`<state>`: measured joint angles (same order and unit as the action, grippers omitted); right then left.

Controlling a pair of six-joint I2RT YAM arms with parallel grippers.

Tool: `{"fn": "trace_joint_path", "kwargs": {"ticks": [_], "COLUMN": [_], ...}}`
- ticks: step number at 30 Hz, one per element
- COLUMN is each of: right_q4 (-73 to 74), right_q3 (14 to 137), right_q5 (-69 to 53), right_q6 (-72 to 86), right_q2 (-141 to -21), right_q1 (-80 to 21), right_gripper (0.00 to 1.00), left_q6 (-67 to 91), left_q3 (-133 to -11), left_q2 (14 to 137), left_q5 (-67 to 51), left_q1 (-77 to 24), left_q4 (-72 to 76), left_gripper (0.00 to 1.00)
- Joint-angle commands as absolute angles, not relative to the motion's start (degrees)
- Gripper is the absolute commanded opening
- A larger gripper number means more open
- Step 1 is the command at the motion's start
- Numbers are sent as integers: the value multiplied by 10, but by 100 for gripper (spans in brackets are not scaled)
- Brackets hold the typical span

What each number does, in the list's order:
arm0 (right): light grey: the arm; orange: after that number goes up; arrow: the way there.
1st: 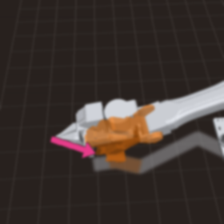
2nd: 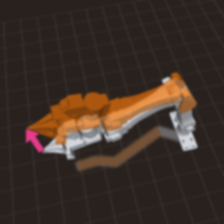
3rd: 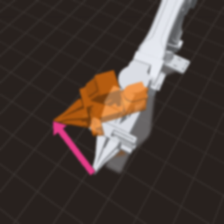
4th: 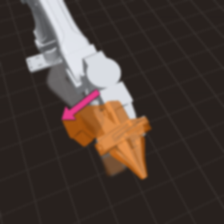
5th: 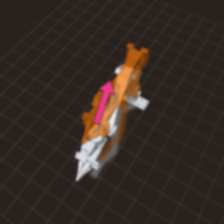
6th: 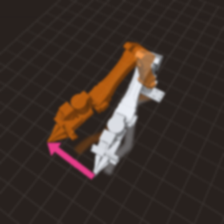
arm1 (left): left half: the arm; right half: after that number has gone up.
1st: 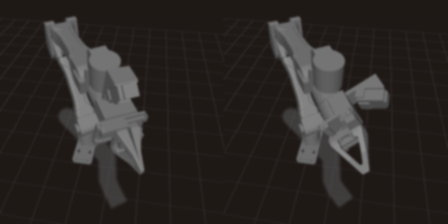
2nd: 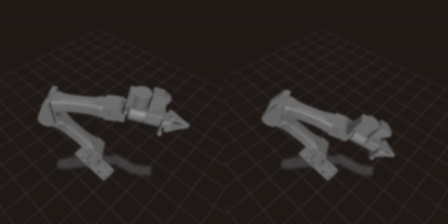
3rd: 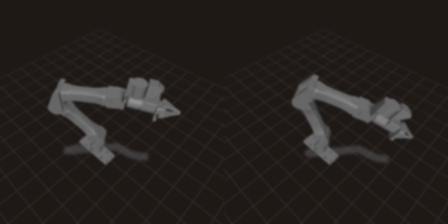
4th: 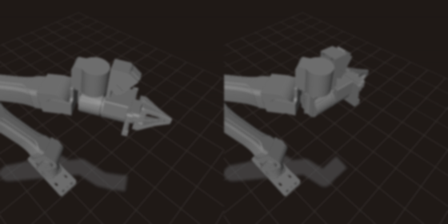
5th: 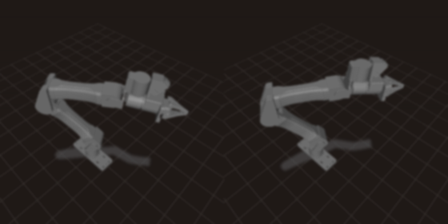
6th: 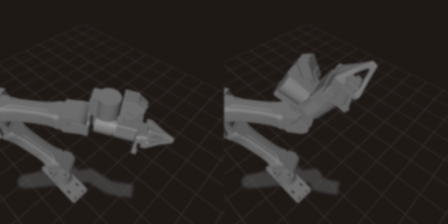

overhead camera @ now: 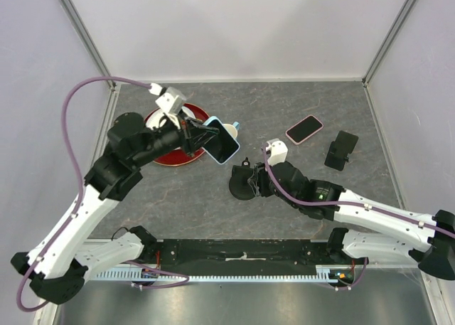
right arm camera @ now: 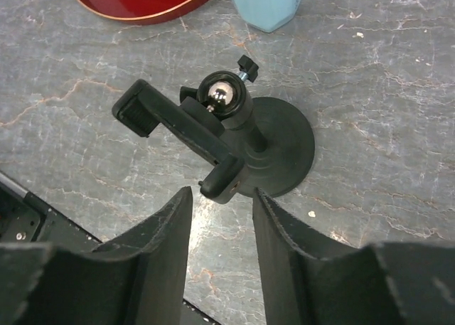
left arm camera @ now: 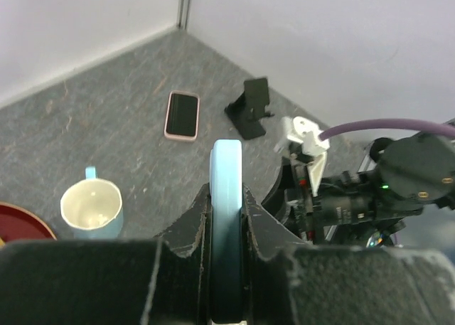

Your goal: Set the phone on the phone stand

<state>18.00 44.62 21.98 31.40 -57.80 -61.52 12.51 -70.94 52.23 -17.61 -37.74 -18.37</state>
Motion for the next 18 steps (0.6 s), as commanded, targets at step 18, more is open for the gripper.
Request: {"fn": "trace_joint_path", "kwargs": {"ticks": [18], "right_q4": [187], "right_q3": [429], "right_q5": [262], "right_q6": [232], "right_q2": [-518], "right_q1": [-619], "right_gripper": [71], "left_q6": [83], "left_q3": [-581], "left_q2": [533], "left_q5": [-398], "left_q1": [-379], "left_q4": [-22], "left_gripper": [2]}}
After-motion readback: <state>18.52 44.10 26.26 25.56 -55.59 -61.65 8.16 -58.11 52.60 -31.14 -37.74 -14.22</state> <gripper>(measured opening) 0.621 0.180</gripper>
